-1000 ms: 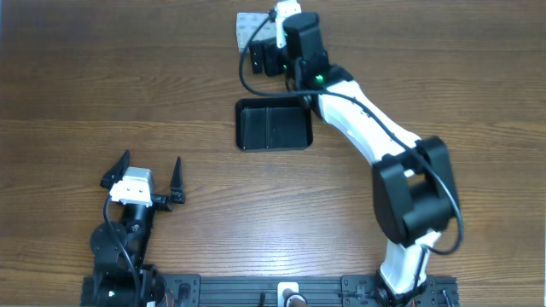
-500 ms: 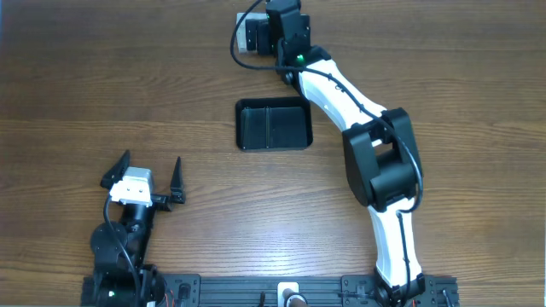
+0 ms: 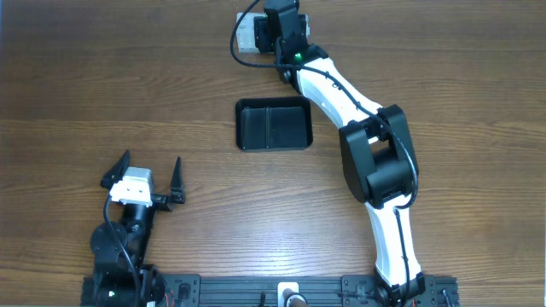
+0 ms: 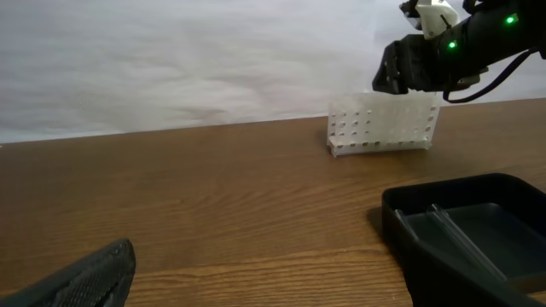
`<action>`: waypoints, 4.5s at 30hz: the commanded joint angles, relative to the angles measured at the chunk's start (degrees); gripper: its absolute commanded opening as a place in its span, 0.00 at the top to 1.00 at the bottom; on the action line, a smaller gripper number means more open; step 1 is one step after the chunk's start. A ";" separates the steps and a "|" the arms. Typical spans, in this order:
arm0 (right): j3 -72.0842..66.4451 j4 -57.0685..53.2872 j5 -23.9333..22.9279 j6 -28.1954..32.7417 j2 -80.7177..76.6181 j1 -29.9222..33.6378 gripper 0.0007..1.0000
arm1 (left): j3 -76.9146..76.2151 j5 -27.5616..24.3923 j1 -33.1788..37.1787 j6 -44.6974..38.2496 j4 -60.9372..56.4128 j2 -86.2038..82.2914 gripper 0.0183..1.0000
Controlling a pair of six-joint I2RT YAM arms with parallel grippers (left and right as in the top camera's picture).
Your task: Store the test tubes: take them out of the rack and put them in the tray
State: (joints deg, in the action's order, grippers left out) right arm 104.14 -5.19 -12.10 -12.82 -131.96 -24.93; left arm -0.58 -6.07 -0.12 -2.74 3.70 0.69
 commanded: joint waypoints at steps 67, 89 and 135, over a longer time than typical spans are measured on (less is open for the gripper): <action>0.20 -37.09 13.11 -0.90 25.94 -2.16 0.96 | 0.24 -0.94 0.39 0.61 0.20 -0.35 0.00; -2.69 -44.76 17.84 -1.01 10.64 -2.14 0.94 | 0.24 -0.94 0.39 0.61 0.20 -0.37 0.00; -2.73 -40.83 21.92 -7.96 1.03 -2.91 0.89 | 0.24 -0.94 0.39 0.61 0.20 -0.35 0.00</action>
State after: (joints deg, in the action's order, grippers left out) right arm 101.78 -46.06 10.46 -20.80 -130.26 -27.49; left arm -0.58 -6.07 -0.12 -2.74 3.70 0.69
